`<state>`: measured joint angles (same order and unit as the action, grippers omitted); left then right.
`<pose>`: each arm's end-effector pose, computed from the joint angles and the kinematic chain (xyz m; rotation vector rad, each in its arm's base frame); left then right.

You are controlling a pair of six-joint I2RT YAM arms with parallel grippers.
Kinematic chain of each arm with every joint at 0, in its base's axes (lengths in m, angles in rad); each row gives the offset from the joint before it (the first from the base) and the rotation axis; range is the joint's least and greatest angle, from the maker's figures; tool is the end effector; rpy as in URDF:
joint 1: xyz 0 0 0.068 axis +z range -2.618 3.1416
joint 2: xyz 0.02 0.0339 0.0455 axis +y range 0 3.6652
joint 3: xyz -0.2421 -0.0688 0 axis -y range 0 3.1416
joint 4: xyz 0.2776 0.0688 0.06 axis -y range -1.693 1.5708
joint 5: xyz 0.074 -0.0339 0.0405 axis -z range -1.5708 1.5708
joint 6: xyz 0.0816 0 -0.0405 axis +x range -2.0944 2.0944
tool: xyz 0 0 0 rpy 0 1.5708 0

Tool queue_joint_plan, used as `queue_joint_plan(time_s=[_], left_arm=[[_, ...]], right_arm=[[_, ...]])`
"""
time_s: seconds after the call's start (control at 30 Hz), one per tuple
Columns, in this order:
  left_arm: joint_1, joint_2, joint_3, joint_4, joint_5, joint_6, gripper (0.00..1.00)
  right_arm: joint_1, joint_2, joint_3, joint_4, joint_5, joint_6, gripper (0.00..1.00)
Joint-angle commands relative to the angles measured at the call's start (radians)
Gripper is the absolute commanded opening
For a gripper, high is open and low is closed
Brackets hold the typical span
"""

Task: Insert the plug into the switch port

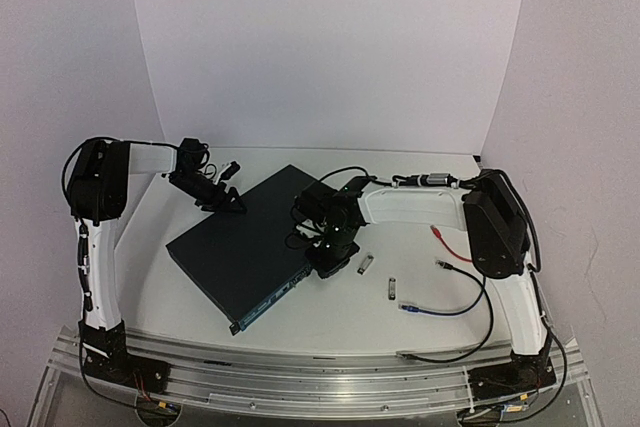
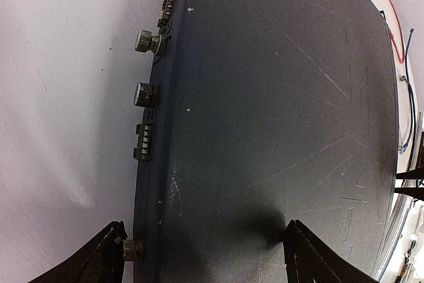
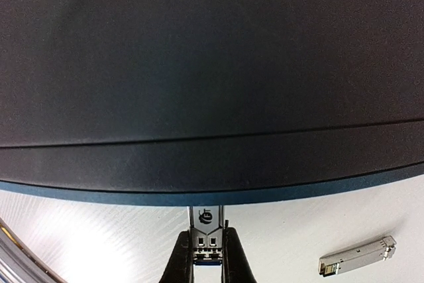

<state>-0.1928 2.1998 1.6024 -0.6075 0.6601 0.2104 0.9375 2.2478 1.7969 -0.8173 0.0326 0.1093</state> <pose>0.4569 -0.1402 0.0734 0.6915 2.5491 -0.8987 0.2945 0.3966 0.0867 -1.1435 2.6193 0.1774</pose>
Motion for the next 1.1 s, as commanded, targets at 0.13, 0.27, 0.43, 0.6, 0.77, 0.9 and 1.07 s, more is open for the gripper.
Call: queue_joint_plan(time_s=[0.13, 0.27, 0.43, 0.6, 0.77, 0.9, 1.07], left_arm=[[-0.037, 0.021, -0.012, -0.047, 0.105, 0.015, 0.80], [-0.040, 0.021, -0.012, -0.049, 0.104, 0.015, 0.80], [-0.044, 0.023, -0.010, -0.051, 0.103, 0.015, 0.79], [-0.046, 0.021, -0.014, -0.049, 0.104, 0.012, 0.79], [-0.048, 0.019, -0.021, -0.048, 0.106, 0.015, 0.79], [-0.052, 0.017, -0.028, -0.041, 0.113, 0.016, 0.79], [-0.056, 0.014, -0.038, -0.032, 0.117, 0.013, 0.78]], right_arm=[[-0.007, -0.018, 0.089, 0.246, -0.015, -0.010, 0.00], [-0.010, -0.003, 0.149, 0.197, -0.020, -0.027, 0.00], [-0.014, 0.039, 0.225, 0.130, -0.025, -0.031, 0.00], [-0.014, 0.077, 0.238, 0.140, -0.036, -0.027, 0.00], [-0.015, 0.089, 0.270, 0.172, 0.015, -0.016, 0.00], [-0.015, 0.089, 0.292, 0.187, 0.052, -0.011, 0.00], [-0.015, 0.074, 0.273, 0.195, 0.066, 0.027, 0.07]])
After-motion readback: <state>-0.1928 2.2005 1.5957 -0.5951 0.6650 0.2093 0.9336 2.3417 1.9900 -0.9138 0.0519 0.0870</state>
